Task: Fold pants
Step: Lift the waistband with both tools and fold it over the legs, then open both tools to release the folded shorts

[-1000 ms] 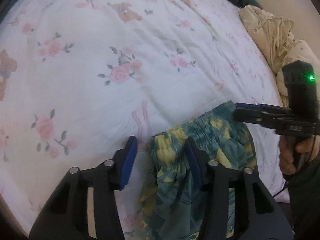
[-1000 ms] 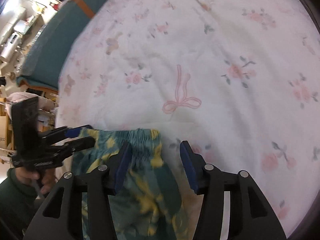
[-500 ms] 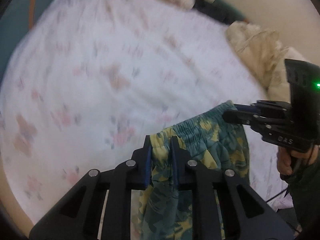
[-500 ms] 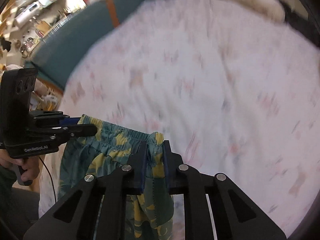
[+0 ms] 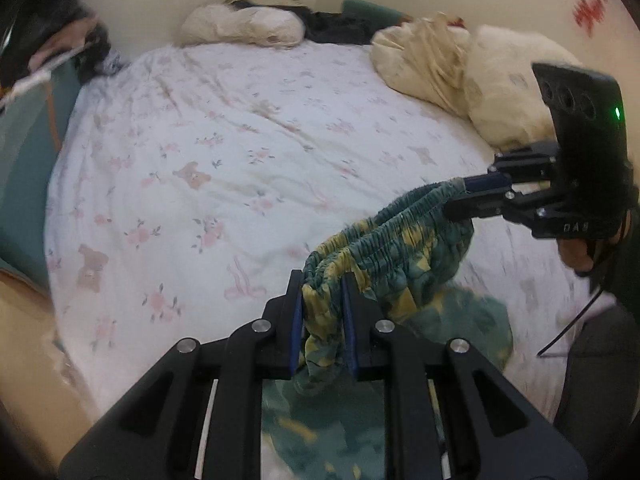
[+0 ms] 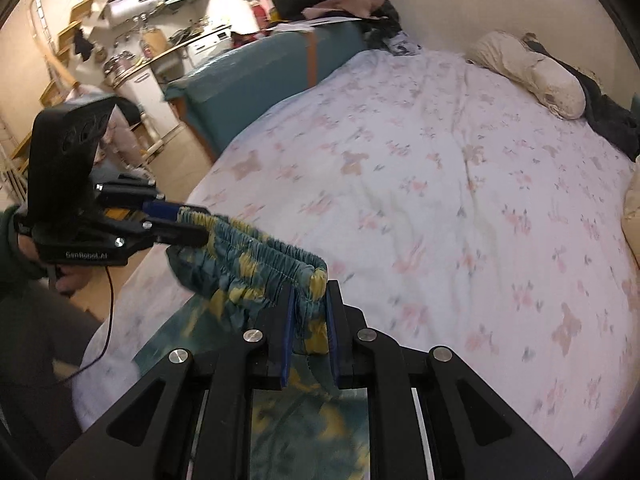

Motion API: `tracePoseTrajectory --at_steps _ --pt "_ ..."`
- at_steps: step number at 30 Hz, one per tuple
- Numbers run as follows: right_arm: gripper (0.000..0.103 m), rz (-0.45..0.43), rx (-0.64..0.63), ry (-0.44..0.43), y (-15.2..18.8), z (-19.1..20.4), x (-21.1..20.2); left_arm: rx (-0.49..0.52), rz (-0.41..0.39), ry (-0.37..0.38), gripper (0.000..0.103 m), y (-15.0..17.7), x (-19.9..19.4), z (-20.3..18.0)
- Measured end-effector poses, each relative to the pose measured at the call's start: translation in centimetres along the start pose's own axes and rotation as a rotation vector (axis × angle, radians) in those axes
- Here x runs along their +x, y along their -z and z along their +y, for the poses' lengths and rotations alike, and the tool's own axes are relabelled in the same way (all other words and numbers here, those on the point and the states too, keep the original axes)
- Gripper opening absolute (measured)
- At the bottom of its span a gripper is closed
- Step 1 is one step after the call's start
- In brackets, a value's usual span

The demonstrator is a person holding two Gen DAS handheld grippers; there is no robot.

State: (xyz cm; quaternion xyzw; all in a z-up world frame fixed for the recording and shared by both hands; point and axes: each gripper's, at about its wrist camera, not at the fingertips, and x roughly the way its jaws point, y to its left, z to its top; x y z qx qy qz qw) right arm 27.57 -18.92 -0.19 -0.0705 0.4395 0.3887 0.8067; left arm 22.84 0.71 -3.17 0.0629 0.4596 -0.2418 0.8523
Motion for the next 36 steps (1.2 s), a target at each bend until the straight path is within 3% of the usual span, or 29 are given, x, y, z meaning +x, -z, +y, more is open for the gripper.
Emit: tracePoseTrajectory --at_steps 7,12,18,20,22,24,26,30,32,33,34,36 --pt "0.014 0.022 0.027 0.002 6.9 4.7 -3.3 0.06 0.104 -0.005 0.015 4.6 -2.1 -5.3" --pt "0.016 0.047 0.085 0.068 11.6 7.0 -2.8 0.063 0.193 -0.063 0.016 9.1 -0.8 -8.7" --pt "0.017 0.15 0.085 0.078 14.9 8.6 -1.0 -0.018 0.294 -0.033 0.02 12.6 1.4 -8.7" --pt "0.024 0.18 0.097 0.078 15.7 8.7 -0.7 -0.024 0.322 -0.023 0.025 13.6 1.6 -9.0" --pt "0.036 0.226 0.112 0.078 16.7 8.9 -0.4 -0.019 0.361 -0.038 0.039 14.2 1.4 -9.4" --pt "0.038 0.26 0.128 0.045 17.4 9.0 -0.7 -0.027 0.374 0.032 0.05 14.6 0.2 -9.6" --pt "0.039 0.264 0.154 -0.012 17.6 9.2 -1.9 -0.058 0.35 0.051 0.052 14.5 -1.0 -9.0" --pt "0.045 0.134 0.196 -0.112 16.4 9.3 -5.2 -0.256 0.217 0.063 0.054 13.3 -3.1 -5.8" --pt "0.045 0.04 0.251 -0.028 15.3 8.5 -5.7 -0.323 0.171 0.005 0.054 12.8 -2.5 -4.9" --pt "0.041 0.042 0.293 0.024 15.0 7.9 -4.7 -0.325 0.187 -0.005 0.052 12.8 -1.4 -5.1" --pt "0.03 0.063 0.317 0.041 14.9 7.5 -3.5 -0.316 0.209 -0.008 0.051 12.9 -0.5 -5.4" --pt "0.023 0.147 0.344 0.042 15.4 6.9 -0.5 -0.265 0.273 -0.022 0.052 13.3 2.2 -6.8"
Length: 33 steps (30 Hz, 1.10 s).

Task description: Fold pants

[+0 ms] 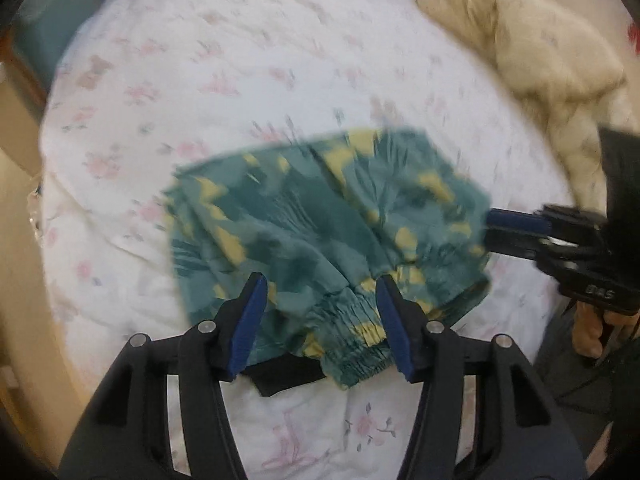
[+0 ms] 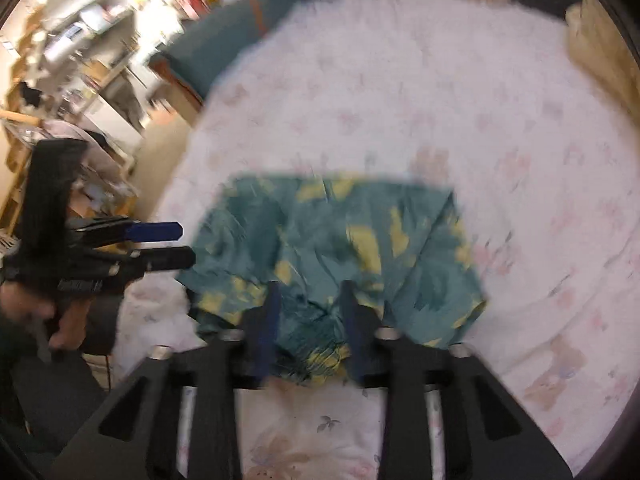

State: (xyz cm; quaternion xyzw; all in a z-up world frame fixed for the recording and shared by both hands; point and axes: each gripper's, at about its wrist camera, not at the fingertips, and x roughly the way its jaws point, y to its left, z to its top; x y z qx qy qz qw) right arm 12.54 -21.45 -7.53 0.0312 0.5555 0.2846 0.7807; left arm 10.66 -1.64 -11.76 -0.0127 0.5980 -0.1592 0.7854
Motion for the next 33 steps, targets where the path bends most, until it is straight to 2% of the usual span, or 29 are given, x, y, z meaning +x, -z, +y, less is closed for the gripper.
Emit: tracePoseTrajectory --at_steps 4,5,7,9,10,12,13,15,19,22,25,28,29,30,31,32,33 --pt "0.023 0.207 -0.031 0.049 1.8 0.0 5.1 0.084 0.181 -0.063 0.056 1.8 4.2 -1.3" --pt "0.023 0.255 -0.043 0.057 2.6 0.0 5.7 0.078 0.241 -0.051 0.056 2.7 5.0 -1.2" --pt "0.023 0.267 -0.053 0.074 3.2 0.1 5.5 0.053 0.267 -0.031 0.056 3.0 4.9 -0.9" --pt "0.023 0.216 -0.033 0.051 2.7 -0.1 4.1 0.033 0.193 -0.01 0.056 2.1 2.8 -0.4" --pt "0.023 0.157 -0.006 0.034 2.0 -0.5 2.8 0.016 0.163 -0.005 0.055 1.8 2.0 0.0" --pt "0.03 0.037 0.092 -0.017 0.5 -2.2 0.2 -0.08 0.077 0.023 0.055 0.8 -0.4 2.1" --pt "0.037 0.0 0.134 -0.034 0.0 -3.2 -0.5 -0.173 0.022 0.043 0.055 0.2 -1.5 4.0" --pt "0.04 -0.068 0.239 -0.062 -1.3 -6.0 -1.5 -0.314 -0.051 0.019 0.055 -0.4 -2.3 7.0" --pt "0.04 -0.065 0.417 -0.088 -2.9 -10.7 0.3 -0.477 -0.094 -0.054 0.052 -1.1 -1.6 11.0" --pt "0.04 -0.04 0.447 -0.07 -3.9 -12.5 2.7 -0.526 -0.104 -0.033 0.052 -1.8 -0.4 12.4" --pt "0.04 -0.036 0.43 -0.089 -4.7 -12.7 3.6 -0.502 -0.1 -0.017 0.051 -3.2 1.2 11.7" --pt "0.04 -0.007 0.383 -0.033 -5.1 -12.1 4.7 -0.461 -0.074 0.015 0.051 -4.4 3.1 10.5" --pt "0.039 0.012 0.383 -0.037 -5.1 -12.0 5.5 -0.449 -0.07 0.01 0.048 -4.7 3.5 10.2" --pt "0.034 0.024 0.385 -0.04 -5.0 -12.0 5.9 -0.436 -0.066 -0.009 0.034 -5.1 3.9 10.1" --pt "0.018 0.028 0.373 -0.036 -5.1 -11.9 6.1 -0.424 -0.056 -0.032 0.009 -5.2 4.3 9.9" --pt "0.008 0.023 0.347 -0.022 -5.1 -11.6 6.1 -0.428 -0.044 -0.032 0.0 -5.4 4.8 10.2" --pt "0.002 0.018 0.329 -0.017 -5.2 -11.5 5.8 -0.444 -0.044 -0.02 0.002 -5.3 4.8 10.4"
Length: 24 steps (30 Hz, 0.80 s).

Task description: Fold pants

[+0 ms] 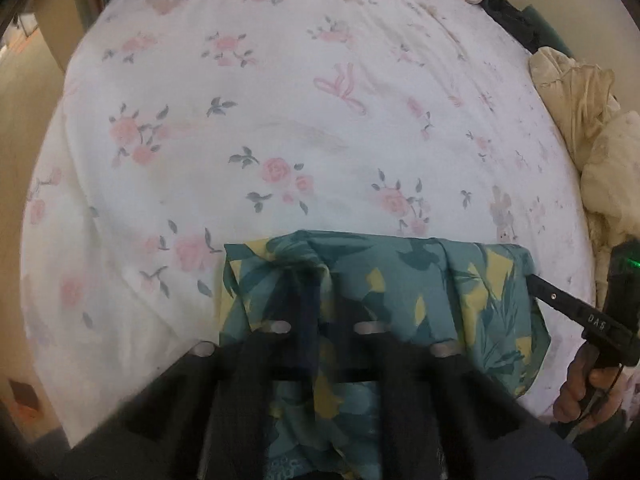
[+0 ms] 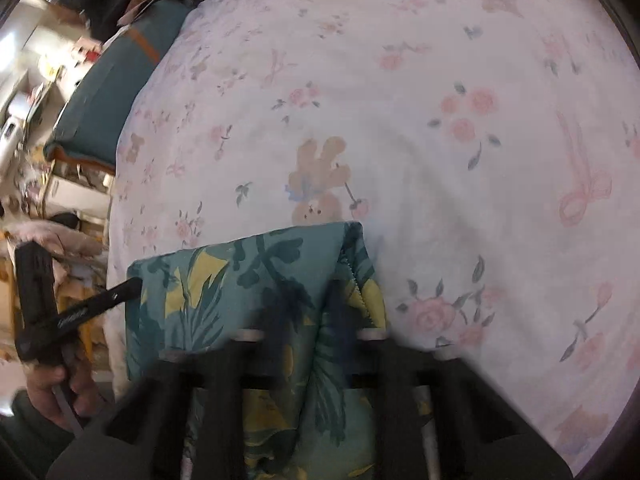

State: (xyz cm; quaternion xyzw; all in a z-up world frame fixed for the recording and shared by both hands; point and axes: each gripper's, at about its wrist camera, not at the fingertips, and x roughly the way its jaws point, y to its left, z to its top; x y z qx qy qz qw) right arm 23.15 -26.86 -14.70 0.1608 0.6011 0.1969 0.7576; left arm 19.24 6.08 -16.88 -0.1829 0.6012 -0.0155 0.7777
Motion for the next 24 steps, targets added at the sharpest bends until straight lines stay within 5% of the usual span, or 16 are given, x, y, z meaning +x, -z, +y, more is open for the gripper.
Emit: tracePoseTrajectory --at_steps 5,8,11,12,14,15,16,24 --pt "0.001 -0.063 -0.004 0.026 -0.6 -0.7 -2.1 -0.026 -0.069 -0.024 0.0 -0.6 -2.3 1.7" --pt "0.001 -0.03 0.05 0.027 -0.7 -1.9 -1.4 -0.058 -0.033 -0.044 0.0 -0.5 -1.4 2.6" --pt "0.005 -0.038 0.04 0.05 -0.9 -1.7 -1.7 -0.045 -0.088 -0.076 0.0 -0.5 -2.3 2.1" --pt "0.008 -0.037 0.043 0.044 -0.9 -1.7 -2.0 -0.053 -0.099 -0.076 0.003 -0.5 -2.7 2.2" --pt "0.008 -0.032 0.067 0.006 -1.1 -2.1 -2.6 -0.111 -0.086 0.008 0.028 -0.6 -3.1 2.9" --pt "0.009 -0.048 0.082 -0.014 -1.2 -2.4 -3.1 -0.133 -0.088 0.033 0.05 -0.7 -3.3 3.3" --pt "0.012 -0.069 0.108 -0.024 -1.4 -2.9 -3.7 -0.157 -0.11 0.029 0.054 -0.7 -3.5 3.8" --pt "0.014 -0.018 0.296 -0.14 -2.8 -6.2 -0.2 -0.209 -0.038 0.049 0.05 -2.2 -0.1 4.4"
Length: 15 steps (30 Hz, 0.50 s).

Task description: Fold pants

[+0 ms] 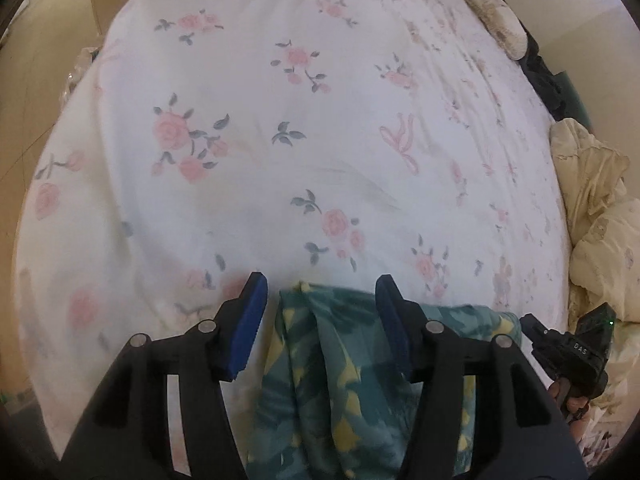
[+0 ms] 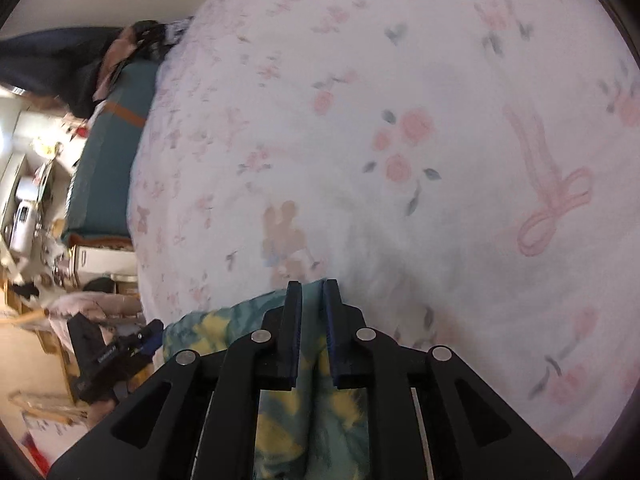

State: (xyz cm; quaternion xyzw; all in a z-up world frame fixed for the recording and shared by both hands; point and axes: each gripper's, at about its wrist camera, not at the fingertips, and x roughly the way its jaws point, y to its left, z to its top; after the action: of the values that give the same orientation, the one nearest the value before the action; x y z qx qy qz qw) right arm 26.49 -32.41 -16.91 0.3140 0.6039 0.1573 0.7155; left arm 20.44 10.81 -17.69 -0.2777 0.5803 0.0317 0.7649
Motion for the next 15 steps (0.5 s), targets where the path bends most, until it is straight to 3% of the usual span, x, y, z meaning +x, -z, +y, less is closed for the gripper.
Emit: tracePoseTrajectory --at_steps 3,6,8,9,11,12,13,14,15 --pt "0.014 0.041 0.051 -0.047 0.0 -1.1 1.0 0.019 0.015 0.008 0.033 0.1 0.6 -0.3" --pt "0.016 0.04 0.068 -0.081 0.1 -1.1 0.9 0.058 0.016 -0.007 0.032 0.0 0.8 -1.1" --pt "0.031 0.026 0.074 -0.098 0.0 -0.9 0.6 0.048 0.014 -0.005 0.032 0.0 0.8 -0.9" --pt "0.05 0.027 0.085 -0.112 -0.1 -0.9 0.6 0.048 0.017 -0.007 0.032 0.0 0.9 -0.9" --pt "0.05 0.028 0.074 -0.082 0.0 -0.6 0.8 0.059 0.019 -0.013 0.031 0.0 1.1 -1.1" --pt "0.045 0.036 0.035 -0.036 0.1 -0.1 1.1 0.066 0.018 -0.014 0.031 0.0 1.2 -1.2" --pt "0.03 0.042 0.014 -0.017 0.1 0.3 1.5 0.078 0.014 -0.012 0.016 0.0 1.2 -1.3" --pt "0.021 0.04 -0.004 -0.01 0.3 0.6 1.7 0.097 0.021 -0.013 0.005 0.1 1.4 -1.6" --pt "0.008 0.034 -0.022 -0.002 0.4 0.9 1.7 0.119 0.032 -0.029 0.003 0.2 1.6 -1.9"
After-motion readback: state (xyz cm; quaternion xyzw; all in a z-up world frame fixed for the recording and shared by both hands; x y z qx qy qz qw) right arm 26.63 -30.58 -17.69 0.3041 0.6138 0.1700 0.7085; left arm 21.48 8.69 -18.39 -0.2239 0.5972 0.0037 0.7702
